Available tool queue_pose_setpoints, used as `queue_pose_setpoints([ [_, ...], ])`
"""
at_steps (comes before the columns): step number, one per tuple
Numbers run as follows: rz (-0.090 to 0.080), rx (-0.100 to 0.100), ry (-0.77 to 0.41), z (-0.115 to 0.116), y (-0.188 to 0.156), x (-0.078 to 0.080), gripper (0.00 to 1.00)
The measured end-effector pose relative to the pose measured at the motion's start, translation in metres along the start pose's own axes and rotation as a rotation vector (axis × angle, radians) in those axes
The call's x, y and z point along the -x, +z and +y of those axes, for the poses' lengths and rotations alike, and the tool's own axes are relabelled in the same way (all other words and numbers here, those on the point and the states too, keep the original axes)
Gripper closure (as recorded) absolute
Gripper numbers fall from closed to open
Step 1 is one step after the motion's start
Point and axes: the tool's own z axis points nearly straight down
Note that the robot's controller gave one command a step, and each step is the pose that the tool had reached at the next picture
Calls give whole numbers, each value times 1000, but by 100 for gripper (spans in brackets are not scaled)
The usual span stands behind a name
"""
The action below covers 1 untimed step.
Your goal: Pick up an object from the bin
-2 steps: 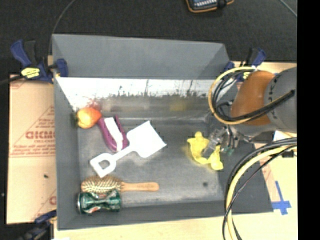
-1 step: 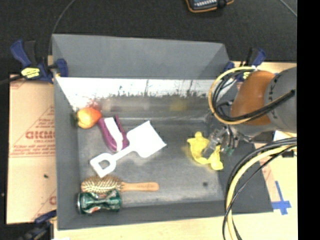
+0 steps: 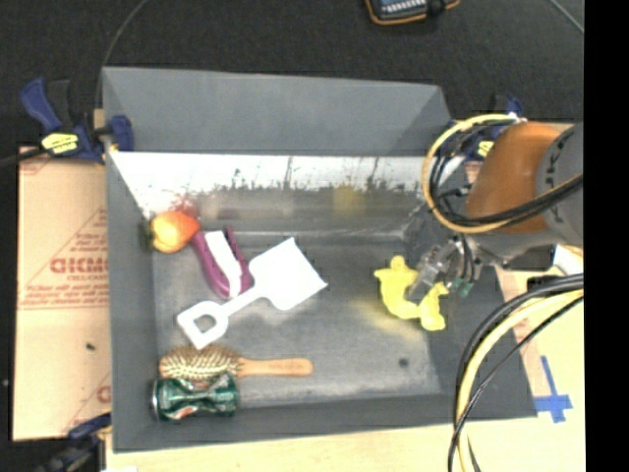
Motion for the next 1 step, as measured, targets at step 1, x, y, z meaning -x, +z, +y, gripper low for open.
queue_pose_setpoints([
  [1,-6,2,-3,0,-28,2,100],
])
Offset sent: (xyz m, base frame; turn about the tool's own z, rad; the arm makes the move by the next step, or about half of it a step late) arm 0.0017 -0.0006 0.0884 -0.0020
